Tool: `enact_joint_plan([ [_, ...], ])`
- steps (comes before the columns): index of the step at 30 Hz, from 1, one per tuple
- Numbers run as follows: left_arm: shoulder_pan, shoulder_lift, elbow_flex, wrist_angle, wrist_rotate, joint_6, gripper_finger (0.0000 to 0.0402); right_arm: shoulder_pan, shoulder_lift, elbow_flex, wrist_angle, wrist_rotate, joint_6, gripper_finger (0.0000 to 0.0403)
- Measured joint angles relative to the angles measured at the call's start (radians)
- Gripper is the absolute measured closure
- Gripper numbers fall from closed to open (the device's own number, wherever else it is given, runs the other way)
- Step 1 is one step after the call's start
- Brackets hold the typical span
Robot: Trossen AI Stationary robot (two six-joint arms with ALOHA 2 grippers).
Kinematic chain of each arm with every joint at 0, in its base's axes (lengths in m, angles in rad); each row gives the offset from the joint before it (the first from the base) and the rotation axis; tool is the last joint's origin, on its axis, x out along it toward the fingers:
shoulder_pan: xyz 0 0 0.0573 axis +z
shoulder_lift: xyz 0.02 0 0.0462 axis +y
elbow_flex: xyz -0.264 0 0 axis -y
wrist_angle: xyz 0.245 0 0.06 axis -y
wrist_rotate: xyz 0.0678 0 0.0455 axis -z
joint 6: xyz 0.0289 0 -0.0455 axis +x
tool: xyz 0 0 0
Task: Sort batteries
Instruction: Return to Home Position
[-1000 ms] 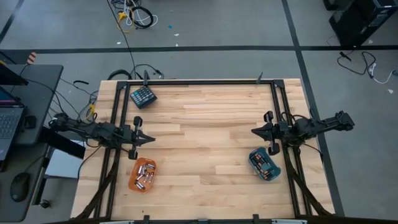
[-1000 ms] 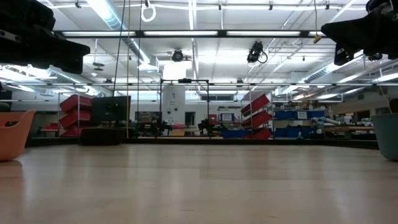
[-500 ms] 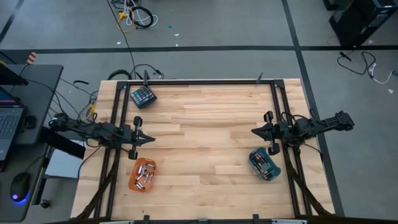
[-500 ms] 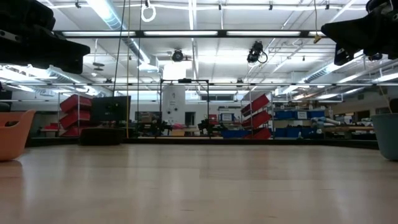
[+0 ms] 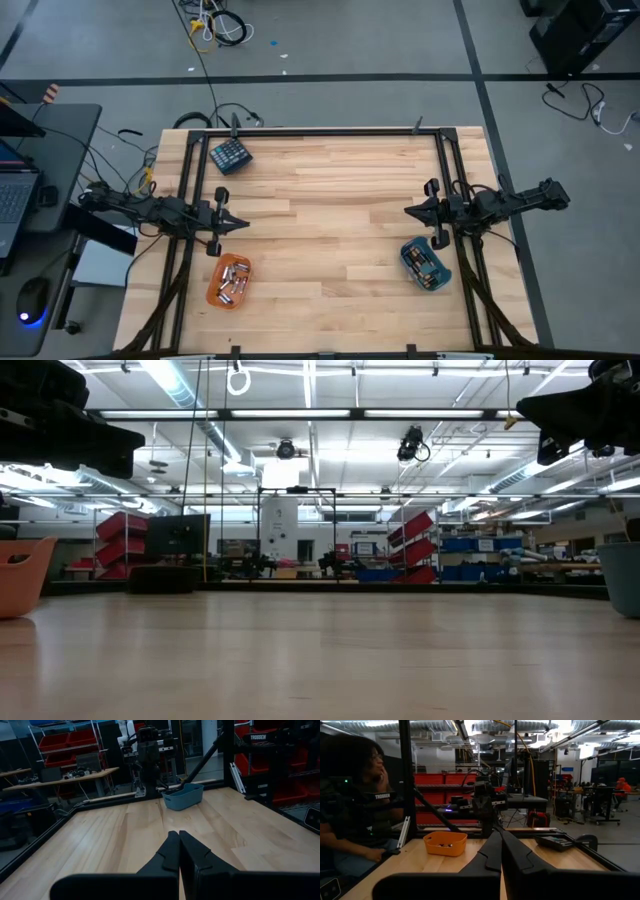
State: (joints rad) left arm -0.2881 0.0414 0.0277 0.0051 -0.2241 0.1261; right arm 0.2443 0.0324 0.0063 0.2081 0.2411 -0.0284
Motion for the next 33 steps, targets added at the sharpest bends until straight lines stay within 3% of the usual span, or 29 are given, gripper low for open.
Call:
enact_joint_plan([
  [33,0.0,0.0,0.0,0.0,0.0,0.0,0.0402,0.0,0.0,0.0,0.0,0.0,0.0,0.0401],
])
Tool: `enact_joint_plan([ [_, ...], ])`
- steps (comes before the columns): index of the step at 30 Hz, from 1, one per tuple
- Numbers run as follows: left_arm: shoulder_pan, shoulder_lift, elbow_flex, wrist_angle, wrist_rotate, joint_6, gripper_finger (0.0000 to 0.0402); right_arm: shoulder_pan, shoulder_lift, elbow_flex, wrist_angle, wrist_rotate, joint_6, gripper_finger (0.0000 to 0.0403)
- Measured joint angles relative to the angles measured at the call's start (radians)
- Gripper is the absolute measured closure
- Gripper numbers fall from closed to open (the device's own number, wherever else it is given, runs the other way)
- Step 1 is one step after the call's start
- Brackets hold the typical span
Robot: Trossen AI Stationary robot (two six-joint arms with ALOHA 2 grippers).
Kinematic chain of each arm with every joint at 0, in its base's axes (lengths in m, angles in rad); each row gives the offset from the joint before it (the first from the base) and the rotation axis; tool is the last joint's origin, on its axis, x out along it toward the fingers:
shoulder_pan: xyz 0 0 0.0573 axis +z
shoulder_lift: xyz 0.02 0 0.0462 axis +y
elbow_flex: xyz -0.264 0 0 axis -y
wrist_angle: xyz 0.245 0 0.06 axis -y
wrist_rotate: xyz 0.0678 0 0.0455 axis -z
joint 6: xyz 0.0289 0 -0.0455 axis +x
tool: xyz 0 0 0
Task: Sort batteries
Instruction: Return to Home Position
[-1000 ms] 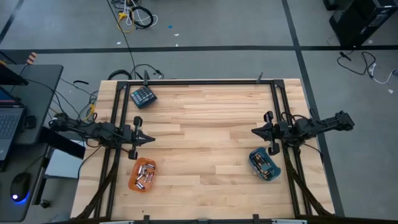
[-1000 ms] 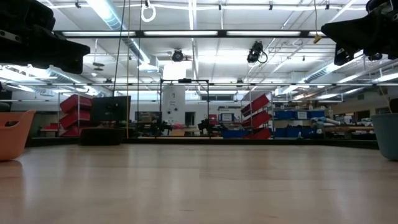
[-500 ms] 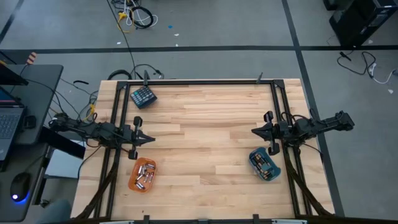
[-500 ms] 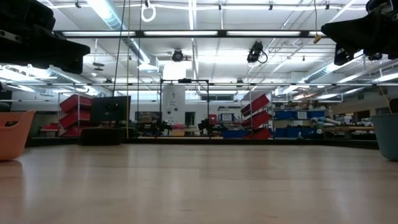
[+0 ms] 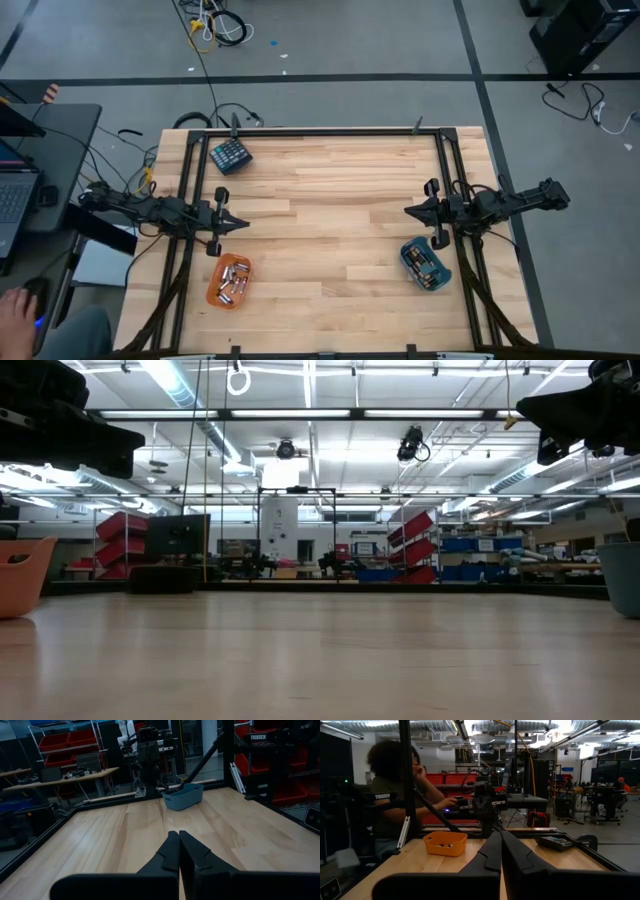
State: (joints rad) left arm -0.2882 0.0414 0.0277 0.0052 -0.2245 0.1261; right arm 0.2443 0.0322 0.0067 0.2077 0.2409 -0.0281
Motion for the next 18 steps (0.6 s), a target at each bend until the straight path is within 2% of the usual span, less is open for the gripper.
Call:
enact_joint_plan([
  [18,0.0,0.0,0.0,0.0,0.0,0.0,0.0402,0.0,0.0,0.0,0.0,0.0,0.0,0.0402],
])
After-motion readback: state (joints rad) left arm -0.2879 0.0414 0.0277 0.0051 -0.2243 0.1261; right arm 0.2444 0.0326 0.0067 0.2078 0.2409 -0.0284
